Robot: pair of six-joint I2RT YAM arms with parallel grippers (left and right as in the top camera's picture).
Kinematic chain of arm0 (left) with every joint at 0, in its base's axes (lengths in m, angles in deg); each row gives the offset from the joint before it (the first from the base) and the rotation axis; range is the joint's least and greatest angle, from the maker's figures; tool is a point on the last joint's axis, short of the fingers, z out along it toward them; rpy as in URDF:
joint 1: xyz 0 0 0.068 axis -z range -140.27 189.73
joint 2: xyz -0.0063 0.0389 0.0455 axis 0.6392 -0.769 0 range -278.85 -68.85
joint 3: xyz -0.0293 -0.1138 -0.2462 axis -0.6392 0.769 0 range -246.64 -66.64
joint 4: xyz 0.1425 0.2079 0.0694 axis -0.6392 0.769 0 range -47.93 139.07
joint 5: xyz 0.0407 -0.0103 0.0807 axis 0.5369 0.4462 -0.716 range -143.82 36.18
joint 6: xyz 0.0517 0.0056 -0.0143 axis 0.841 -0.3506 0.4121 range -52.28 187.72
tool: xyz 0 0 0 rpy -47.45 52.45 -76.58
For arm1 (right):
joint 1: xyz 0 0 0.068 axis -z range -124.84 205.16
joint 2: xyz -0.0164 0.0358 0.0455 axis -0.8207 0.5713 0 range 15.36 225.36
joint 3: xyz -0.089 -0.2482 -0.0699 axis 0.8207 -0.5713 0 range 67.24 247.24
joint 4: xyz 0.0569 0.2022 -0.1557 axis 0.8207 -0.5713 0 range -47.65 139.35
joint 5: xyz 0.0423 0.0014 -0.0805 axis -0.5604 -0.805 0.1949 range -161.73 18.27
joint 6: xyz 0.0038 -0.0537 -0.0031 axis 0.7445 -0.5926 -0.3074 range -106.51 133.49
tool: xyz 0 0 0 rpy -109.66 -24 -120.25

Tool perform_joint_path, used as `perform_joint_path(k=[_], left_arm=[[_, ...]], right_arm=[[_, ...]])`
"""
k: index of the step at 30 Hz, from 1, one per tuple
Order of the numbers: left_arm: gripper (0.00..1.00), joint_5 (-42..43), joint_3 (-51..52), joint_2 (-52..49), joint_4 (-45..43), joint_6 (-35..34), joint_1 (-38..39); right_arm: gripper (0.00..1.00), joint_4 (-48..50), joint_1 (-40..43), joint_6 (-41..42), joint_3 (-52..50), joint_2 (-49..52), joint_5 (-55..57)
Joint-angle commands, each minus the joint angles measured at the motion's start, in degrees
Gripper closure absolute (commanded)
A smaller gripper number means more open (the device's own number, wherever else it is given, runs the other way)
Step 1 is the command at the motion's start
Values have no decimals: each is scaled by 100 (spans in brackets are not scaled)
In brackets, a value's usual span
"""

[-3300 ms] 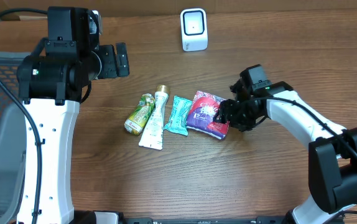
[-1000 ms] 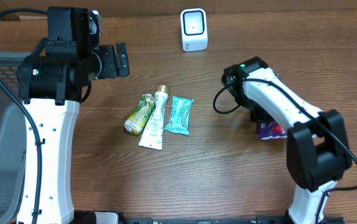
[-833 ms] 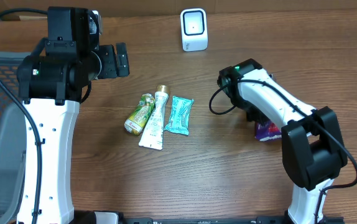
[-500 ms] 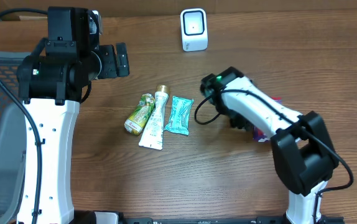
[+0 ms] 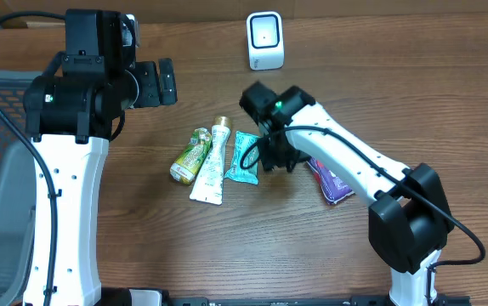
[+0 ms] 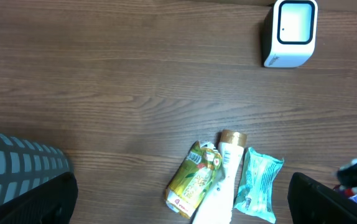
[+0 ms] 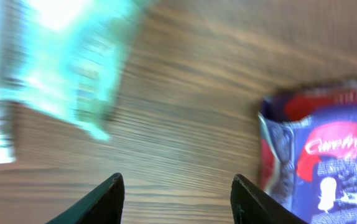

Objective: Scan the item barcode
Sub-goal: 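Carry the pouch right and set it down on the table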

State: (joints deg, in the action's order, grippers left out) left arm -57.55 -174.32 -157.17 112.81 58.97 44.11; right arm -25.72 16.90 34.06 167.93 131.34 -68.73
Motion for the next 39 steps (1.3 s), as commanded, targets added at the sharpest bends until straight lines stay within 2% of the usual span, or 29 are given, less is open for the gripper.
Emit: perform_joint_path(k=[1, 4, 8, 11, 13, 15, 23, 29, 32, 35, 39], left_arm=[[1, -74, -74, -46, 0, 107, -24], [0, -74, -74, -46, 0, 107, -24], [0, -74, -74, -46, 0, 107, -24], [0, -74, -74, -46, 0, 107, -24], [1, -74, -74, -46, 0, 107, -24], [0, -74, -74, -46, 0, 107, -24], [0, -74, -74, -46, 0, 107, -24], [0, -74, -74, -46, 0, 107, -24], [0, -74, -74, -46, -2, 107, -24], [1, -74, -74, -46, 0, 107, -24], [1, -74, -74, -46, 0, 107, -24]], right_arm=[[44, -122, 321, -149, 678, -391, -424], [42, -295, 817, -146, 1056, -643, -525], [36, -514, 1709, -879, 1104, -966, -994], [34, -861, 2356, -1064, 1073, -979, -1360], [35, -879, 2669, -1062, 907, -979, -1840], [41, -680, 2791, -1062, 562, -979, -2337], [43, 619, 2111, -973, -1211, -979, -2756], [47, 1001, 1467, -973, -2181, -979, -2680], [49, 1056, 1303, -658, -2577, -979, -2033], [50, 1071, 1290, 186, -2966, -979, -975], [51, 964, 1357, 525, -3211, -979, -422]])
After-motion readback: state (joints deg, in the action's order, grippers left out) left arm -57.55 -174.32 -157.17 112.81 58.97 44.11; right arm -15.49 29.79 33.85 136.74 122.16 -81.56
